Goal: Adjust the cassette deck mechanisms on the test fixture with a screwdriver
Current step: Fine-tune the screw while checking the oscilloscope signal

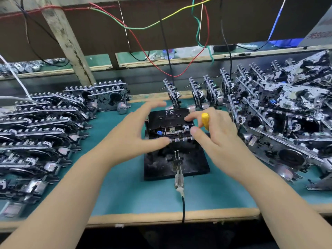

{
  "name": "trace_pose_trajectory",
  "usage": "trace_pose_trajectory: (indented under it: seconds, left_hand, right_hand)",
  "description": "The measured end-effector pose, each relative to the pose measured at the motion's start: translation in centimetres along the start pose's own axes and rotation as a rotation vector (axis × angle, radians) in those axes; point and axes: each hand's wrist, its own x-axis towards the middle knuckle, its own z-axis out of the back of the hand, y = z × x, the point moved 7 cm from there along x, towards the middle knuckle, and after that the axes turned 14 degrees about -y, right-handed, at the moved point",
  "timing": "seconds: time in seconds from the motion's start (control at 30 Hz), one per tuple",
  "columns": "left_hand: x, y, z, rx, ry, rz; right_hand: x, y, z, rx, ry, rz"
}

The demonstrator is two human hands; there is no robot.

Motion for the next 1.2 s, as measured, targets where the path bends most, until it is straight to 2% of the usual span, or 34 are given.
trace_pose_trajectory:
  seconds: [0.27, 0.43, 0.63, 0.83, 1.2]
  left_hand:
    - [-2.7, 0.9, -2.0, 0.185, -0.101, -0.084]
    - [-3.4, 0.9, -3.3, 0.048, -0.213, 0.012]
    - [-3.6, 1.4, -3.9, -0.019, -0.298, 0.003]
    - [-3.2, 1.8, -4.7, -0.202, -0.442, 0.067]
    - [-3.8, 1.7, -4.9, -0.291, -0.512, 0.013]
  right_hand:
    - [-0.9, -0.6, -0.6, 0.15, 0.021, -0.039]
    - [-1.0, -0.7, -0.6, 0.208, 0.009, -0.047]
    - [-1.1, -0.8, -0.6, 0.189, -0.009, -0.031]
    - [-1.2, -0.9, -0.6, 0.182, -0.017, -0.04]
    - [-1.8, -2.2, -1.0, 0.137, -0.046, -0.086]
